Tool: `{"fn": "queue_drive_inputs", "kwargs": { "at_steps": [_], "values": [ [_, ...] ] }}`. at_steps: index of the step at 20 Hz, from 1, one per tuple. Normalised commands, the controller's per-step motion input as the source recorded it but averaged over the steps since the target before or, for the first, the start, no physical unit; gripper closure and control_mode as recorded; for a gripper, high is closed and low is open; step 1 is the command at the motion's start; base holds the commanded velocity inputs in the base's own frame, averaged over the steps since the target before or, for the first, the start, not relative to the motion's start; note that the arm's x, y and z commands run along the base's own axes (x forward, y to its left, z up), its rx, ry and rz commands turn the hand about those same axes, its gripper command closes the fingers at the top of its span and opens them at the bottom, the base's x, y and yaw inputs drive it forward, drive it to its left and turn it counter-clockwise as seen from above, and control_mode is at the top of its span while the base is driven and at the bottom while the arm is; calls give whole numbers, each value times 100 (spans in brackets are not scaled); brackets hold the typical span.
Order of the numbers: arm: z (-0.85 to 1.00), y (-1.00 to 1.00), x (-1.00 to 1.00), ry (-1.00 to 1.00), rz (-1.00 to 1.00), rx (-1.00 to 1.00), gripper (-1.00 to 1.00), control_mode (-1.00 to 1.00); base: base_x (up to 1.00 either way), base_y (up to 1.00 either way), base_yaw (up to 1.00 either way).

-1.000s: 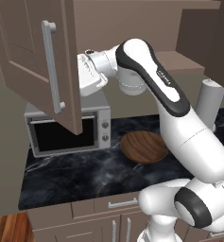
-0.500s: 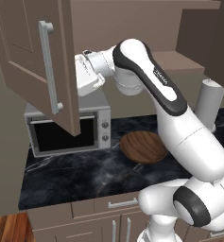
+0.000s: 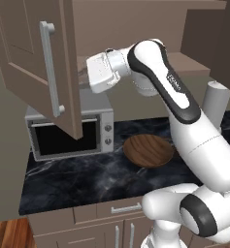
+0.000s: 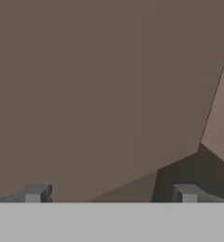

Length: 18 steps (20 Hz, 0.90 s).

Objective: Open the cabinet. Pick the orange and tangerine from the cabinet and place them into the bowl. Then close the cabinet.

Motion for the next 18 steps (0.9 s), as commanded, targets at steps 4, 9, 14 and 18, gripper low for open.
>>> {"fn": "queue_drive_inputs", "kwargs": {
  "at_steps": [4, 9, 14, 18],
  "values": [
    [0, -44, 40, 0, -25, -10, -100, -100, 0, 0, 0],
    [-1, -31, 33, 0, -21, -7, -100, -100, 0, 0, 0],
    [0, -27, 30, 0, -38, -9, -100, -100, 0, 0, 0],
    [-1, -39, 11, 0, -34, -7, -100, -100, 0, 0, 0]
  ]
}}
